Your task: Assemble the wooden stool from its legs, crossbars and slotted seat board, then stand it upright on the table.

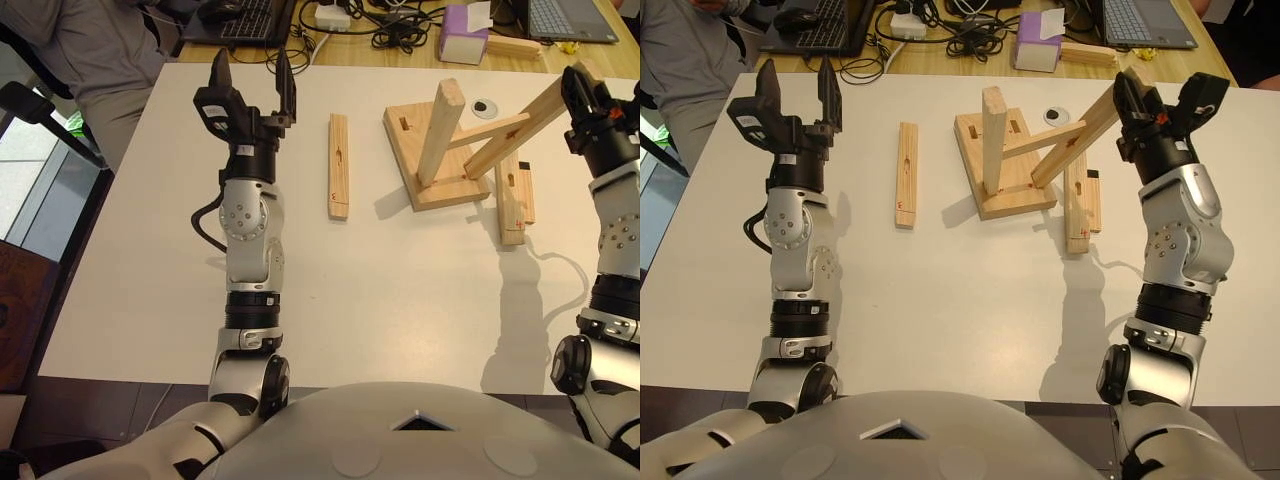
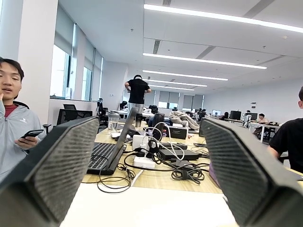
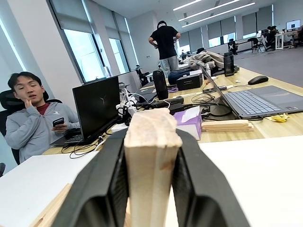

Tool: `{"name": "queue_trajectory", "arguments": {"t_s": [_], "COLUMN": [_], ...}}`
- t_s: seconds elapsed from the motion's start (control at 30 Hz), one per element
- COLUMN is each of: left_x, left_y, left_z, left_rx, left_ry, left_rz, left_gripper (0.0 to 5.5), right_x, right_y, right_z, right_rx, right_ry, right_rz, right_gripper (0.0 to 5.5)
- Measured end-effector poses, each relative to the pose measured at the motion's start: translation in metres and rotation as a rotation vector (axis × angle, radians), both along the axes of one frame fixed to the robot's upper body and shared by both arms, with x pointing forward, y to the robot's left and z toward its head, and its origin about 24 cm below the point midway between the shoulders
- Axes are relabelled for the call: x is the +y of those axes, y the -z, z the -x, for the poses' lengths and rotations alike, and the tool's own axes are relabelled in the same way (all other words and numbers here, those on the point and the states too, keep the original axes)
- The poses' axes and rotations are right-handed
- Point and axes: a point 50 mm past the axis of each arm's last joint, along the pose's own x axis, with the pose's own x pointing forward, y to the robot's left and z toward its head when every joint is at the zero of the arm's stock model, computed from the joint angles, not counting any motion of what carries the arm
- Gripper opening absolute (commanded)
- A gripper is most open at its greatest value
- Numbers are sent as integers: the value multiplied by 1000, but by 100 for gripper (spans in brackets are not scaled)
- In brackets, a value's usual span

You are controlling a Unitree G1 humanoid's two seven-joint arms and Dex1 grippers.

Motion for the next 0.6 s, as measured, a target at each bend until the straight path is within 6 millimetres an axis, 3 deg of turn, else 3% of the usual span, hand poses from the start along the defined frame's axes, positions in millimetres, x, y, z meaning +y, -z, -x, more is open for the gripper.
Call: {"name": "queue_trajectory", "arguments": {"t_s": [0.27,0.6], "left_x": [-4,-2], "left_y": [1,3], "left_z": [0,0], "left_rx": [6,20], "left_ry": [7,-3], "left_rz": [16,22], "left_gripper": [398,398], "right_x": [9,3], "right_y": [-3,0], "right_z": [2,-4], "right_rx": [-42,3], "right_ry": [-13,15], "right_rz": [113,61], "right_gripper": [107,108]}}
